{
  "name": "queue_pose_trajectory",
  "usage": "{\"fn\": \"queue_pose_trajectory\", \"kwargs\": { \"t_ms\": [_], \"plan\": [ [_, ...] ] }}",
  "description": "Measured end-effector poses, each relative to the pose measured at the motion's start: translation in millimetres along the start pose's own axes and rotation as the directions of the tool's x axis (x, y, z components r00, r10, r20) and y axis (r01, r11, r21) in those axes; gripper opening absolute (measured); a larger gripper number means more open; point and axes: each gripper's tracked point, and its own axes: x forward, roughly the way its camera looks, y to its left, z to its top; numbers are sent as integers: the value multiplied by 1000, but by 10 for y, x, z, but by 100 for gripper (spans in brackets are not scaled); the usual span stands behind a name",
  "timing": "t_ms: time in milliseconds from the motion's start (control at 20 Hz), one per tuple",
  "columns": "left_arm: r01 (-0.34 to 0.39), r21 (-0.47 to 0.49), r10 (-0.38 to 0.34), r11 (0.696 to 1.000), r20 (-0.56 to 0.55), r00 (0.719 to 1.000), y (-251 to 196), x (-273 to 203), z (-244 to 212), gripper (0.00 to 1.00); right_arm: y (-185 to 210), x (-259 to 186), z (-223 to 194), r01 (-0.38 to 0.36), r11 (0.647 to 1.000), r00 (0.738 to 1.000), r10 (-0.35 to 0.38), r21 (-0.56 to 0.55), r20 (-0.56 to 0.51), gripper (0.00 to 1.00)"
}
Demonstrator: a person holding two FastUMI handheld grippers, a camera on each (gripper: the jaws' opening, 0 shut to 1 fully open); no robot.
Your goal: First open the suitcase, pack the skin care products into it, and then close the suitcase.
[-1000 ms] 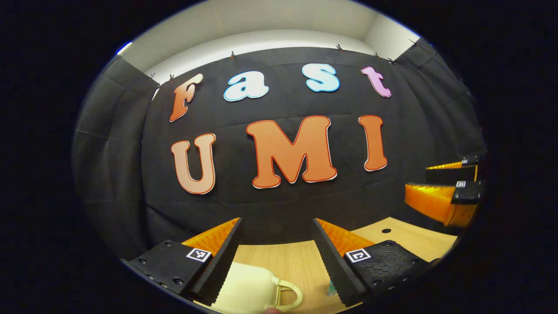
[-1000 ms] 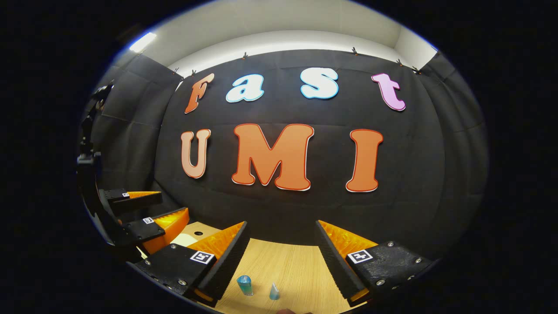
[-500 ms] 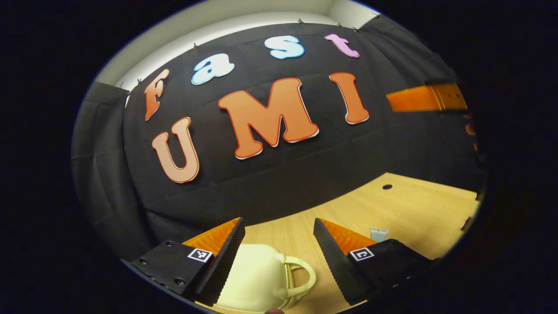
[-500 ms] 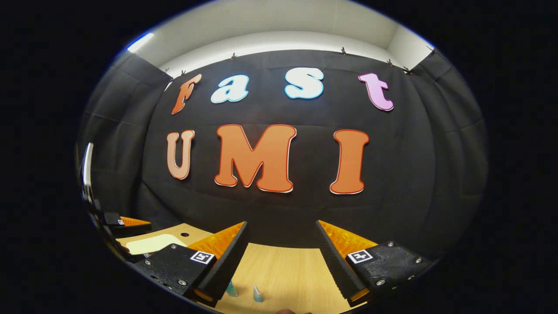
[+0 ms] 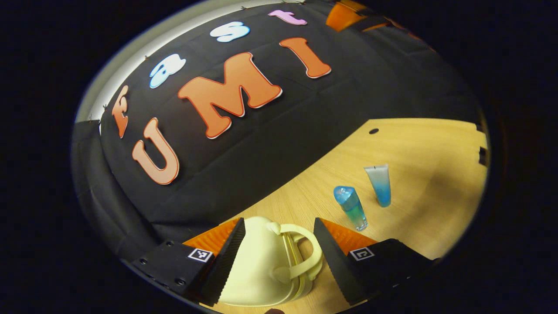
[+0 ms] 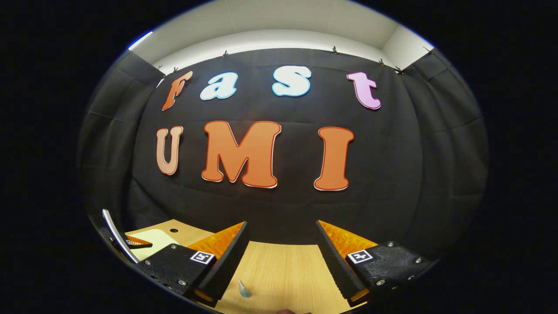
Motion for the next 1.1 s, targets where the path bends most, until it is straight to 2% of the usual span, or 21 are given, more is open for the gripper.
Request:
{"fn": "queue_pose_trajectory", "kwargs": {
  "t_ms": [300, 500, 750, 850, 1000, 1100],
  "plan": [
    [46, 136, -35, 990, -79, 996, -34, 18, -258, 98, -83, -6, -43, 13, 1000, 1000, -13, -5, -11, 95],
    [65, 254, -38, 965, -109, 993, 25, 41, -360, 97, -71, -8, -65, 5, 1000, 1000, -5, -7, -15, 95],
    [81, 399, -27, 913, -140, 990, 41, 69, -470, 97, -108, -21, -93, 2, 1000, 1000, -2, -7, -18, 95],
    [76, 473, -6, 878, -148, 989, 61, 103, -506, 96, -127, -31, -109, 1, 1000, 1000, -1, -5, -18, 95],
    [57, 573, 23, 818, -132, 991, 138, 148, -483, 84, -149, -44, -141, -3, 1000, 1000, 3, 2, -20, 95],
    [77, 587, 16, 806, -151, 988, 121, 171, -550, 65, -179, -47, -145, -5, 1000, 1000, 5, -1, -18, 95]
  ]
}}
